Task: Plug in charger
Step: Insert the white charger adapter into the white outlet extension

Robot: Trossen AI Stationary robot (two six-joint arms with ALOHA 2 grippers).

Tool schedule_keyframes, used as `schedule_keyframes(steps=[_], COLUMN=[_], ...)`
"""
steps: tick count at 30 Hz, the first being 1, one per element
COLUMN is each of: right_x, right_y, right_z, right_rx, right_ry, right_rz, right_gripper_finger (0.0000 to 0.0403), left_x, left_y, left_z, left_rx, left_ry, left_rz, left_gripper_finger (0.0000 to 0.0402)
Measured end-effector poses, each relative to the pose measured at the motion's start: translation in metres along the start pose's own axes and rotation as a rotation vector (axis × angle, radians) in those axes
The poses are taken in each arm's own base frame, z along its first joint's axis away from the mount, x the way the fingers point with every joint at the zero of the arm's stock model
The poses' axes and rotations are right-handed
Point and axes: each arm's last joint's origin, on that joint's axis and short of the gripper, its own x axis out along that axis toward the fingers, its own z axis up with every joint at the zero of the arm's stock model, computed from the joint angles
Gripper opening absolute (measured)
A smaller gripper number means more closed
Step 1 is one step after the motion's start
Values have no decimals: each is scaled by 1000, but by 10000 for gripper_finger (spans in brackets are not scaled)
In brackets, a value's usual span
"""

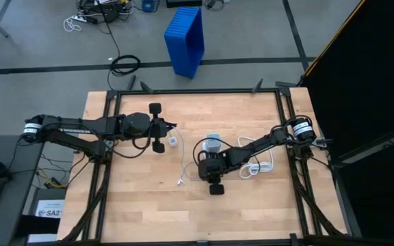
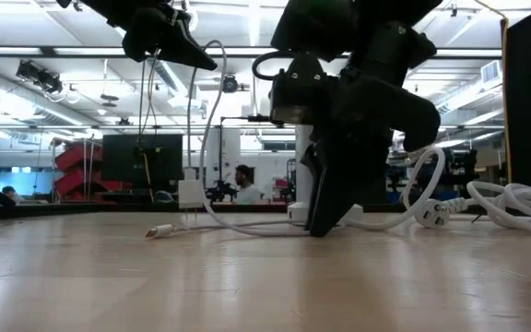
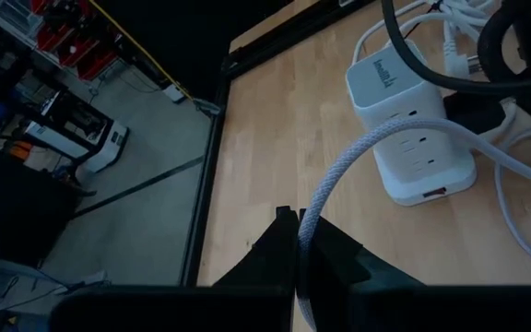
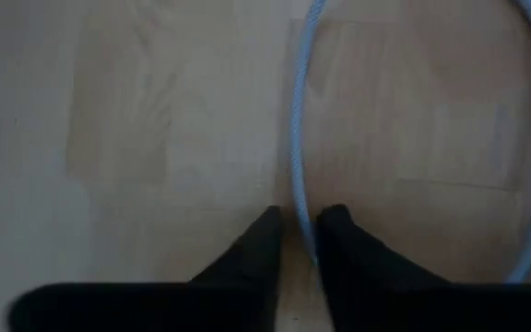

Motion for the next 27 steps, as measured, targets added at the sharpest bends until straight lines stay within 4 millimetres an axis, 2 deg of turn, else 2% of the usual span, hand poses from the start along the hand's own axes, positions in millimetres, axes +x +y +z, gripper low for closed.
schedule_keyframes(steps=[5,9,14,20,24,27], right_x=[-1,-11,-47,-93,-90,-72], right_y=[8,20,38,47,39,25], right_z=[1,1,10,17,31,41], right_rx=[-28,-57,-102,-117,-44,12], right_ry=[-25,-52,-183,-338,-462,-513], right_rz=[19,22,12,-33,-50,-62], right_gripper_finger=[1,0,0,0,0,12], left_x=[0,0,0,0,0,0], left_y=[0,0,0,0,0,-1], left_z=[0,0,0,0,0,2], left_rx=[0,1,1,1,-1,-3], left_ry=[0,2,3,1,-9,-23], left_rz=[0,-1,-1,-4,-11,-18], left_gripper_finger=[0,0,0,0,0,0])
